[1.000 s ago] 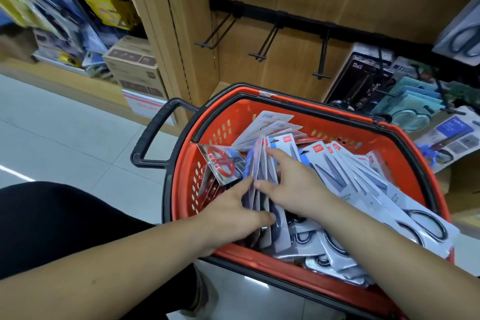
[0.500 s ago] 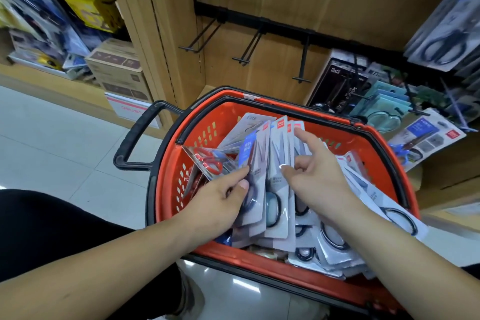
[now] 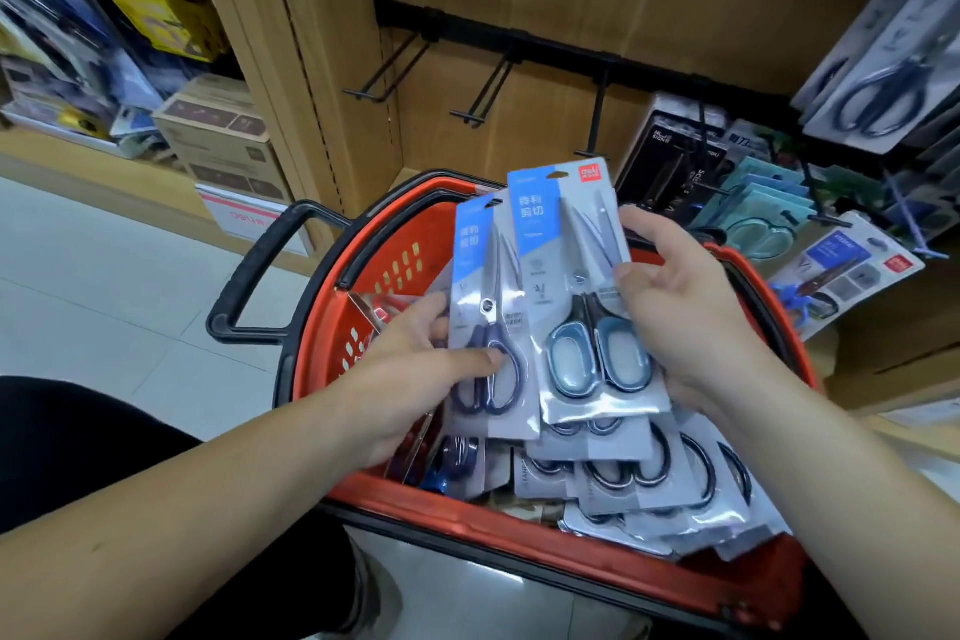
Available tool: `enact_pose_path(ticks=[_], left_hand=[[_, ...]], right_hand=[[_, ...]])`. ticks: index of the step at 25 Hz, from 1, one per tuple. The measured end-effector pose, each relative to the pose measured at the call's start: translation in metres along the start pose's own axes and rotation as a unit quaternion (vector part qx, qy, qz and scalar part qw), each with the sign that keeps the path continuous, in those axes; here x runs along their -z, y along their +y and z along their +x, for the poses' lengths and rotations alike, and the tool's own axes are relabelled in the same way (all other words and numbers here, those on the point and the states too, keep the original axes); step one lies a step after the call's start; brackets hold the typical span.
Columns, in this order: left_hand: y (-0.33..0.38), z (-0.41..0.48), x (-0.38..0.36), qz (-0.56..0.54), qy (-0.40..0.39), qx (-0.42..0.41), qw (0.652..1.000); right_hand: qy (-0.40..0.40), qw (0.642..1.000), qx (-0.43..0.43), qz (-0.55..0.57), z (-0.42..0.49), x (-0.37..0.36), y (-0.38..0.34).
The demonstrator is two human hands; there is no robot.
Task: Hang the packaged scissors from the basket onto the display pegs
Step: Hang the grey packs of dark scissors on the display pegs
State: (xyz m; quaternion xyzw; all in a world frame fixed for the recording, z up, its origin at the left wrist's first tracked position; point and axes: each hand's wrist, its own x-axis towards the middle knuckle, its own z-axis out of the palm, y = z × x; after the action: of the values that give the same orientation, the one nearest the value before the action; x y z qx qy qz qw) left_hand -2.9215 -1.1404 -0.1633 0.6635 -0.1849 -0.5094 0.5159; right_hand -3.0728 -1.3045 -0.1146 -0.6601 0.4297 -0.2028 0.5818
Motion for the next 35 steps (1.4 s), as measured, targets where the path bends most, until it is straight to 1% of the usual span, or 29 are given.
enact_pose_path(ticks=[5, 7, 9, 10, 12, 14, 16, 19, 22, 24, 26, 28, 30, 32, 35], left_hand=[[0.002, -0.002, -0.004, -0.001, 0.052, -0.038, 0.998], [0.004, -0.002, -0.004, -0.005, 0.087, -0.056, 0.995], [0.007, -0.001, -0.002, -0.032, 0.098, -0.064, 0.993], [0.009, 0.000, -0.001, -0.058, 0.097, -0.068, 0.991], [0.015, -0.001, 0.001, -0.117, 0.079, -0.071, 0.987], [0.019, -0.003, 0.001, -0.140, 0.055, -0.079, 0.985], [0.020, -0.005, -0.002, -0.116, 0.035, -0.094, 0.988], [0.020, -0.010, -0.011, -0.035, 0.001, -0.116, 0.993], [0.019, -0.015, -0.020, -0.022, -0.040, -0.140, 0.989], [0.017, -0.016, -0.021, -0.023, -0.038, -0.169, 0.985], [0.016, -0.013, -0.020, -0.030, -0.032, -0.193, 0.980], [0.020, -0.010, -0.014, -0.032, 0.001, -0.208, 0.978], [0.028, -0.007, -0.005, -0.068, 0.040, -0.195, 0.978], [0.032, -0.002, 0.004, -0.108, 0.065, -0.177, 0.976], [0.033, -0.001, 0.005, -0.143, 0.060, -0.156, 0.976]], right_hand=[[-0.016, 1.000, -0.001, 0.016, -0.002, -0.002, -0.002], [0.008, 1.000, -0.004, 0.023, -0.003, -0.001, -0.002], [0.033, 0.998, -0.011, 0.052, 0.000, 0.002, -0.004], [0.039, 0.996, -0.016, 0.076, 0.001, 0.003, -0.006], [0.027, 0.991, -0.024, 0.128, 0.003, 0.004, -0.010], [0.005, 0.986, -0.030, 0.161, 0.003, 0.001, -0.010], [-0.009, 0.984, -0.033, 0.175, 0.000, -0.007, -0.008], [-0.021, 0.983, -0.025, 0.180, -0.005, -0.023, 0.001], [-0.011, 0.980, -0.040, 0.193, -0.010, -0.037, 0.015], [-0.032, 0.976, -0.046, 0.211, -0.016, -0.045, 0.021], [-0.048, 0.978, -0.041, 0.200, -0.018, -0.047, 0.024], [-0.025, 0.982, -0.025, 0.187, -0.014, -0.042, 0.021], [0.009, 0.984, -0.004, 0.177, -0.006, -0.028, 0.014], [0.018, 0.984, 0.006, 0.175, 0.001, -0.013, 0.007], [0.004, 0.984, 0.021, 0.177, 0.001, -0.006, 0.001]])
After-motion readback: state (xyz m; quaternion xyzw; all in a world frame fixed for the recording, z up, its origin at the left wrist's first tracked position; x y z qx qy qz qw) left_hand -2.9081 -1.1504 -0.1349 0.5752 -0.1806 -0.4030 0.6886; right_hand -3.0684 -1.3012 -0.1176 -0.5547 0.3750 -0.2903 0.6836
